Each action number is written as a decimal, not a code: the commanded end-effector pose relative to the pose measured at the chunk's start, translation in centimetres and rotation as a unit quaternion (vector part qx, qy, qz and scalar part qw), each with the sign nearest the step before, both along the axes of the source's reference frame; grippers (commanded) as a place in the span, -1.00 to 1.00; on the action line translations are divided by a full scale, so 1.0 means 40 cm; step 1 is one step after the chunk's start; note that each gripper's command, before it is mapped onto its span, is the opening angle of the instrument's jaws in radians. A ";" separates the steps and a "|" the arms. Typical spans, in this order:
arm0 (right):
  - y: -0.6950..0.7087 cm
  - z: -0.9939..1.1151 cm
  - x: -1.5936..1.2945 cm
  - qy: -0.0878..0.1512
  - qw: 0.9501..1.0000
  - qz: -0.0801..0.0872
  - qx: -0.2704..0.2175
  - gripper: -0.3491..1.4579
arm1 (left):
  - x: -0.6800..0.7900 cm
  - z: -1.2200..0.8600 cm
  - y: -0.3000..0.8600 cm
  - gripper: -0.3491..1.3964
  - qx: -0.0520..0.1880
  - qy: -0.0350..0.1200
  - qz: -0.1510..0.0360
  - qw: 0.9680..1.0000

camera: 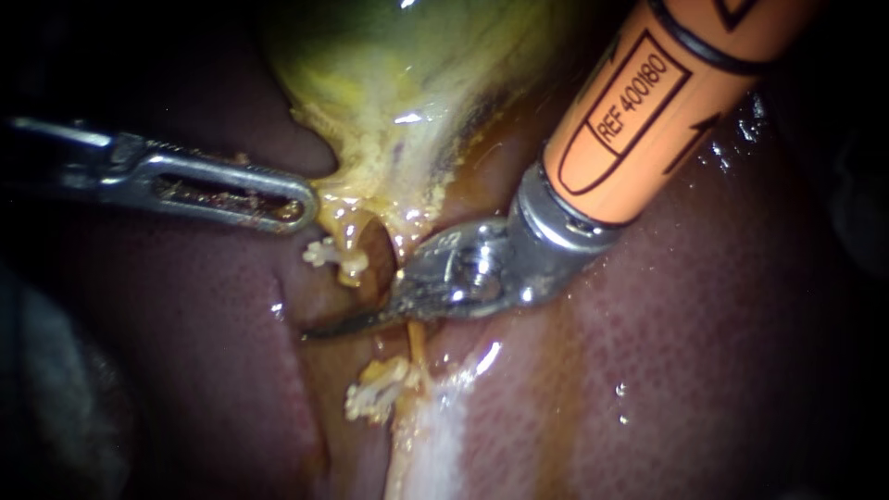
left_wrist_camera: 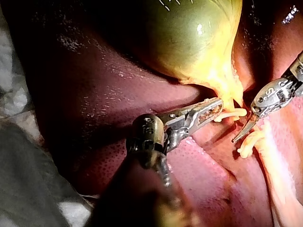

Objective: Go back from the cut left tube

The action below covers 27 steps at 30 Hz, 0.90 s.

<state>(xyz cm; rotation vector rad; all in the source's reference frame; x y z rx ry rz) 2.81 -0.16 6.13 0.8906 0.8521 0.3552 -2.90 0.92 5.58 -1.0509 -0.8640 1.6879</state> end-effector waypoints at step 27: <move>-0.0008 -0.0081 -0.0073 -0.003 0.990 0.096 -0.101 0.97 | 0.0012 0.0011 0.0007 -1.00 0.000 -0.001 0.002 1.000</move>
